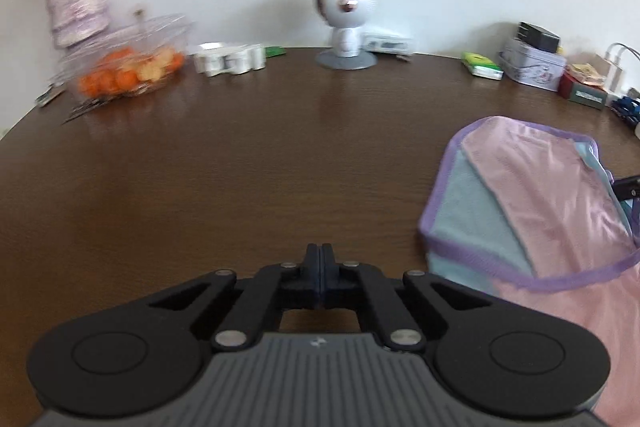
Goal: Fold clothes
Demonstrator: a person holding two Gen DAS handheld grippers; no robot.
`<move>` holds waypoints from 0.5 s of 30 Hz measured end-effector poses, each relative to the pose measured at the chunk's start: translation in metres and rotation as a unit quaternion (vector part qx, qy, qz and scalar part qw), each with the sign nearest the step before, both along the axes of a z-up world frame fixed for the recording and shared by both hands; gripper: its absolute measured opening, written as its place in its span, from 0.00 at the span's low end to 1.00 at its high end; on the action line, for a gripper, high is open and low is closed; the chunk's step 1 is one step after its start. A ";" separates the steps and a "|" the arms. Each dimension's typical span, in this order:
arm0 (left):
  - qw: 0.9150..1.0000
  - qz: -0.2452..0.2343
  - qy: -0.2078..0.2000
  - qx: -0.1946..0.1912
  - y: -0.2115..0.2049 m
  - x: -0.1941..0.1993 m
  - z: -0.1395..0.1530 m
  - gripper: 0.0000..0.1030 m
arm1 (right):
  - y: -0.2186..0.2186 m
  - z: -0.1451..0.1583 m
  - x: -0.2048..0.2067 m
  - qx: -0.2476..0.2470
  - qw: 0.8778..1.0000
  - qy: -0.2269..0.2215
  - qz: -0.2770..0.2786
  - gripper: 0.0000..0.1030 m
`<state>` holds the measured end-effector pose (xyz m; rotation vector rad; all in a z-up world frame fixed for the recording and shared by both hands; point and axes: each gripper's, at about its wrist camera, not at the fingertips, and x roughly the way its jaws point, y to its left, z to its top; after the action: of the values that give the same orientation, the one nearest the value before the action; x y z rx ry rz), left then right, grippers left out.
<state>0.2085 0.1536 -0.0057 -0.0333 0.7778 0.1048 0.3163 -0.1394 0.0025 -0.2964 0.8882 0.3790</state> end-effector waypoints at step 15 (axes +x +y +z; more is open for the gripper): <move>0.999 -0.002 0.014 -0.045 0.007 0.040 -0.001 0.48 | 0.047 0.037 0.057 0.035 0.999 0.003 0.005 0.29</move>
<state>0.2488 0.1602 -0.0069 -0.1158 0.8110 0.0669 0.3728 -0.0923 0.0390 -0.2348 0.8775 0.4205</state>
